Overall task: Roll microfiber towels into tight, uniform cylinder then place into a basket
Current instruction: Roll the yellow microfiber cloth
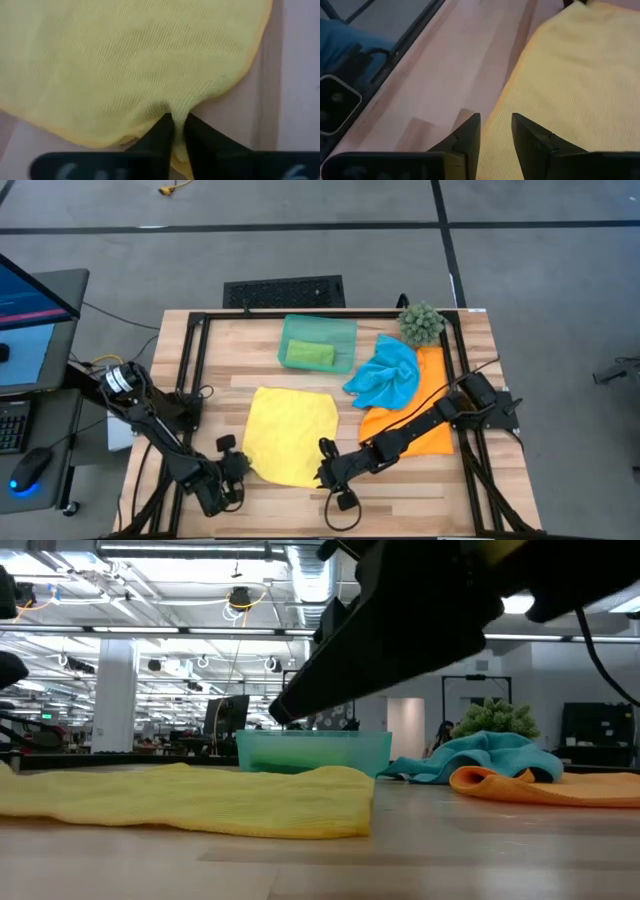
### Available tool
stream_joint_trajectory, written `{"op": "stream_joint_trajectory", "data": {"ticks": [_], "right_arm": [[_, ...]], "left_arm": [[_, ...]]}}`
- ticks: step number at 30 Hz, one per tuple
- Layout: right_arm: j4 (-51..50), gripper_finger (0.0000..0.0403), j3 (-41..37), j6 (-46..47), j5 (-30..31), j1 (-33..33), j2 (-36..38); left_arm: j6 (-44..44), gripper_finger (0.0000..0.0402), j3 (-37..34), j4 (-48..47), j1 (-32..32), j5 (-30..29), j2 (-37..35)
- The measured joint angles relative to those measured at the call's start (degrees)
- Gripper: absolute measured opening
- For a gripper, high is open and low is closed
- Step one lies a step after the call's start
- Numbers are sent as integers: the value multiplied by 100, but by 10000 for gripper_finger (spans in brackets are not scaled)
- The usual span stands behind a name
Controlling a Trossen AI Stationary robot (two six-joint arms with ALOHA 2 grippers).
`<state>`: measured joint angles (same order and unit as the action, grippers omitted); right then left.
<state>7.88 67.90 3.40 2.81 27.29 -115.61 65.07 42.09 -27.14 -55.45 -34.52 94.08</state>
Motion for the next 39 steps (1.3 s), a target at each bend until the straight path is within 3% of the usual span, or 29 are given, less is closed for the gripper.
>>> {"op": "stream_joint_trajectory", "data": {"ticks": [3, 9, 14, 26, 39], "right_arm": [[-20, 134, 0, 152, 2, -1, 0], [-81, 142, 0, 509, 2, -13, 0], [-479, 164, 0, 626, 3, -13, 0], [-1436, 228, 0, 970, 29, 46, 0], [-1537, 227, 0, 1205, 25, 277, 0]], "left_arm": [[-164, 7, 0, 345, 101, -63, -4], [-165, 7, 4, 967, 294, 347, -10], [49, 2, 4, 1020, 337, 722, -13], [94, 4, 9, 1007, 339, 773, -16], [95, 4, 11, 995, 457, 895, -22]]}}
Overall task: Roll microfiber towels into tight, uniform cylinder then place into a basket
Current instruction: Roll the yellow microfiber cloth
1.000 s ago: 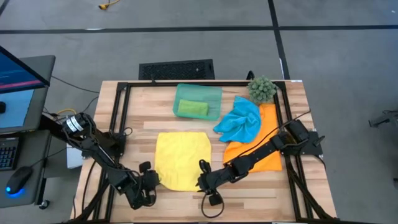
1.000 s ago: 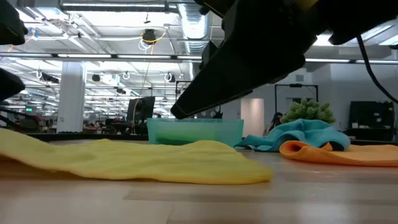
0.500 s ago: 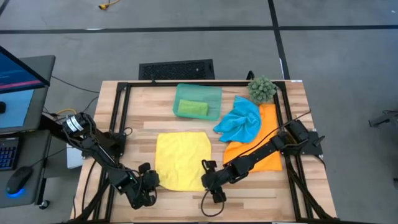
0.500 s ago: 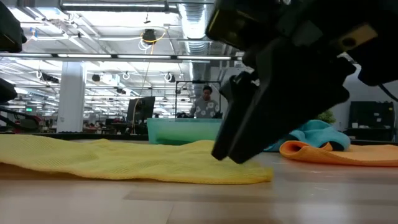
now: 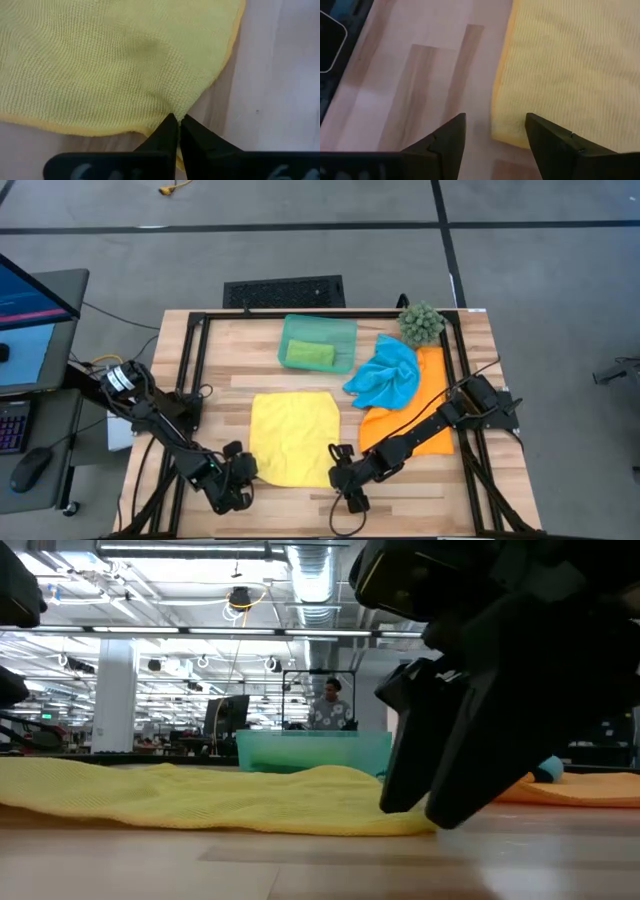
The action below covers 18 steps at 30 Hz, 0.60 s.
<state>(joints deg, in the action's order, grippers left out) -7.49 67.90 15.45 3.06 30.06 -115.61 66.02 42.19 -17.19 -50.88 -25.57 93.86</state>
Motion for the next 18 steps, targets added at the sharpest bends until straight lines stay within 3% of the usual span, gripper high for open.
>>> {"op": "stream_joint_trajectory", "data": {"ticks": [18], "right_arm": [[-35, 213, -235, 1, 470, -153, 28]], "left_arm": [[-93, 4, 2, 17, 130, 139, -2]]}}
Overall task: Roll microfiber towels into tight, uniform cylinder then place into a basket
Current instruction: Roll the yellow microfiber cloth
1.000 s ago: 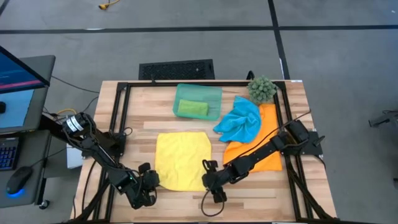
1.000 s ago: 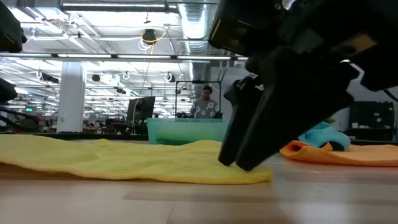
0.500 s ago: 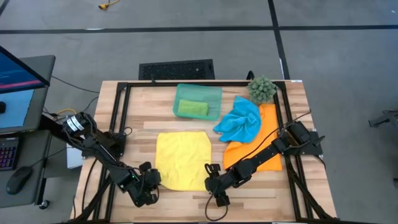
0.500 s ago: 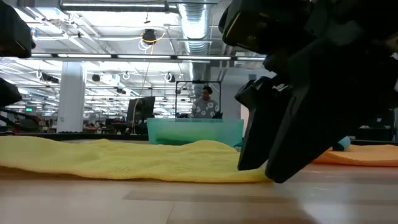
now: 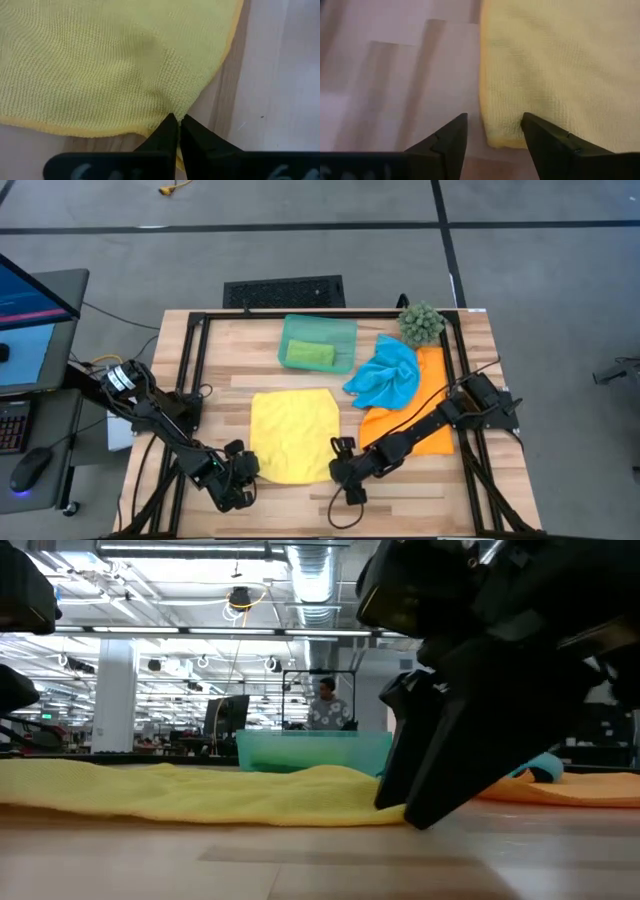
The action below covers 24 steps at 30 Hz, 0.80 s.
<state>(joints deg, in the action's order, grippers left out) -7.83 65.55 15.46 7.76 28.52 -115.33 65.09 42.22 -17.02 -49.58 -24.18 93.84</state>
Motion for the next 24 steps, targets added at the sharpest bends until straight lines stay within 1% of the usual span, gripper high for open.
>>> {"op": "stream_joint_trajectory", "data": {"ticks": [6, 12, 16, 22, 24], "right_arm": [[-247, 172, 1, 121, 152, -85, 2], [-287, 127, -2, 225, 318, -45, -5], [-304, 87, -8, 440, 617, 5, -11], [-272, 18, -21, 447, 776, 71, -16], [-236, 9, -21, 424, 767, 101, -6]], "left_arm": [[3, 4, 0, -5, -1, 1, 0], [195, 4, 4, -124, 15, 1, -2], [209, 4, 4, -151, 15, -5, -2], [211, 4, 4, -151, 17, -6, -2], [205, 4, 7, -152, 18, 14, -2]]}}
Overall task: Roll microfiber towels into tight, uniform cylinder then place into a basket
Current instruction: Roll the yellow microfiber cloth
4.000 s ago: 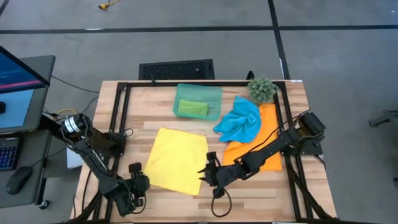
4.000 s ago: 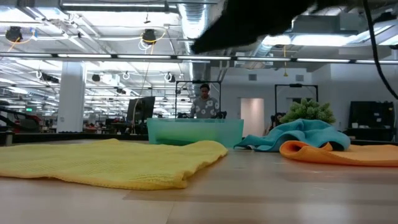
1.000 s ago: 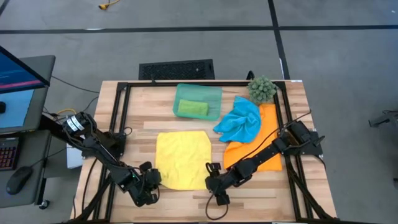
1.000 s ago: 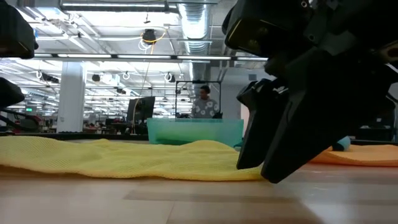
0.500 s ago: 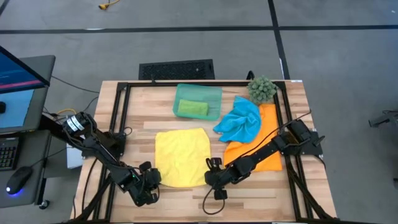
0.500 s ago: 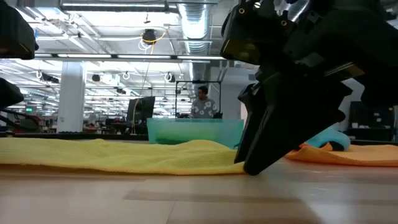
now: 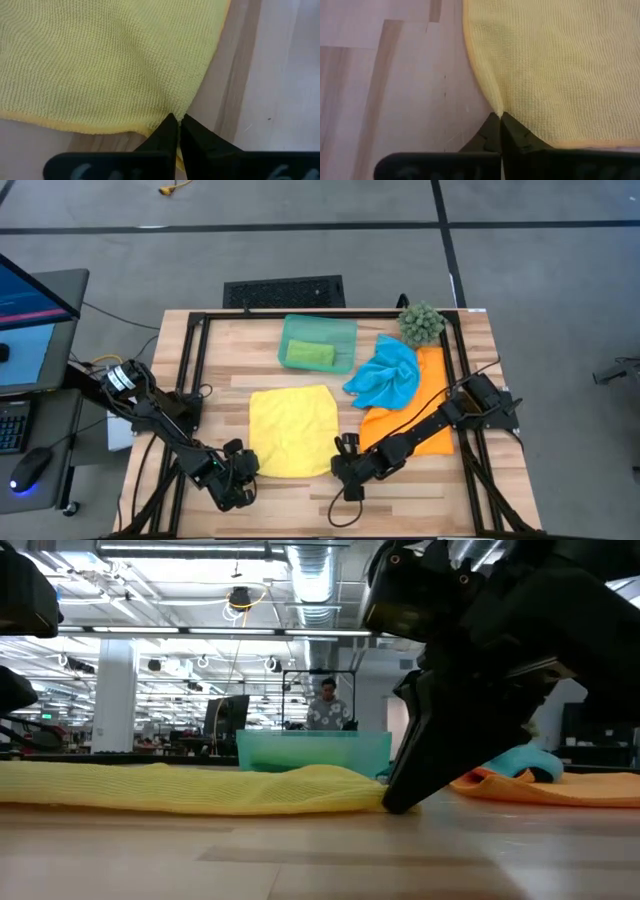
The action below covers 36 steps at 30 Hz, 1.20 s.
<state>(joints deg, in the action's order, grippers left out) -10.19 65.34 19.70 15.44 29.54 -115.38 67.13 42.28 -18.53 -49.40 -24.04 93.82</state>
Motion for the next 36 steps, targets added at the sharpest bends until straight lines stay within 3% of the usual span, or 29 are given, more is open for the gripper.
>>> {"op": "stream_joint_trajectory", "data": {"ticks": [6, 17, 30, 36], "right_arm": [[-135, 22, 116, -4, 32, 151, 15], [-1514, 12, 1103, -11, 20, 502, -1], [-3500, 6, 2456, 248, 1600, 1079, 21], [-3972, 13, 2524, 238, 2070, 673, 4]], "left_arm": [[-111, 4, 321, -209, 1, 439, 0], [-350, 4, 1247, -1186, 1, 769, 0], [-491, 4, 2361, -2785, -9, 993, 0], [-537, 4, 2656, -4080, 128, 551, 0]]}}
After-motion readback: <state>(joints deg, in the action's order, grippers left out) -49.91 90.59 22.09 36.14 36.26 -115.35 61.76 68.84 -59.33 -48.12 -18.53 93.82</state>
